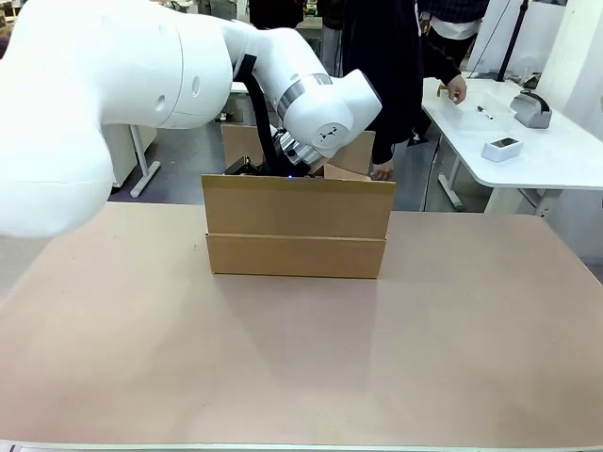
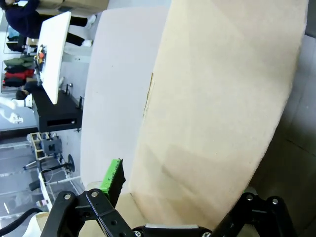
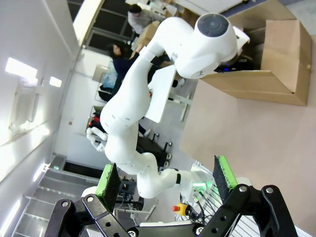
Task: Pack the gift set into the box.
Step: Place both hands on the side flaps of the Package Box and spread them outward.
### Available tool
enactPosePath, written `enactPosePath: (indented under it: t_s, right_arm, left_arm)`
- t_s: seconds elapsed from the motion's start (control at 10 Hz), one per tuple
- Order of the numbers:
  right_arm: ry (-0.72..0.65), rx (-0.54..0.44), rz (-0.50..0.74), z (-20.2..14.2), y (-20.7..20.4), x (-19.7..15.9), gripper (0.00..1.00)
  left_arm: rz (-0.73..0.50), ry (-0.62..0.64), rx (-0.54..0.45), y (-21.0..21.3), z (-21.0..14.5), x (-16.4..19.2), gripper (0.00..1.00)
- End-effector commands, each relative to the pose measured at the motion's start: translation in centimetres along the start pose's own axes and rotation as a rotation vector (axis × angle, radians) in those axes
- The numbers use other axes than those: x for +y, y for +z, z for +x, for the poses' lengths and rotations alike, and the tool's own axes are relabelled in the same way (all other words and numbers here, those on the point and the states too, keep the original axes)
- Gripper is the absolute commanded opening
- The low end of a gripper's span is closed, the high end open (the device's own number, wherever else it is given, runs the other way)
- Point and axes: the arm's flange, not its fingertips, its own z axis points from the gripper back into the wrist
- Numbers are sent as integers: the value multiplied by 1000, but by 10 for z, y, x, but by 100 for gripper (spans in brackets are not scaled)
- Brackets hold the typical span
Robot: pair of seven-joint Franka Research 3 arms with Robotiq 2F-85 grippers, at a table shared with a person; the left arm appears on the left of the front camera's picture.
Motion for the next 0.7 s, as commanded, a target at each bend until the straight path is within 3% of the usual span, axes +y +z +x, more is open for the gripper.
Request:
enactPosePath:
  t_s: [0.0, 0.4, 0.6]
  right_arm:
    - [24, -5, 24, 4, -2, 3, 100]
    - [24, -5, 24, 4, -2, 3, 100]
    - [24, -5, 24, 4, -2, 3, 100]
  left_arm:
    - [32, 14, -1, 7, 0, 11, 100]
    - [51, -9, -83, 25, -5, 64, 100]
    - [69, 23, -76, 22, 6, 93, 100]
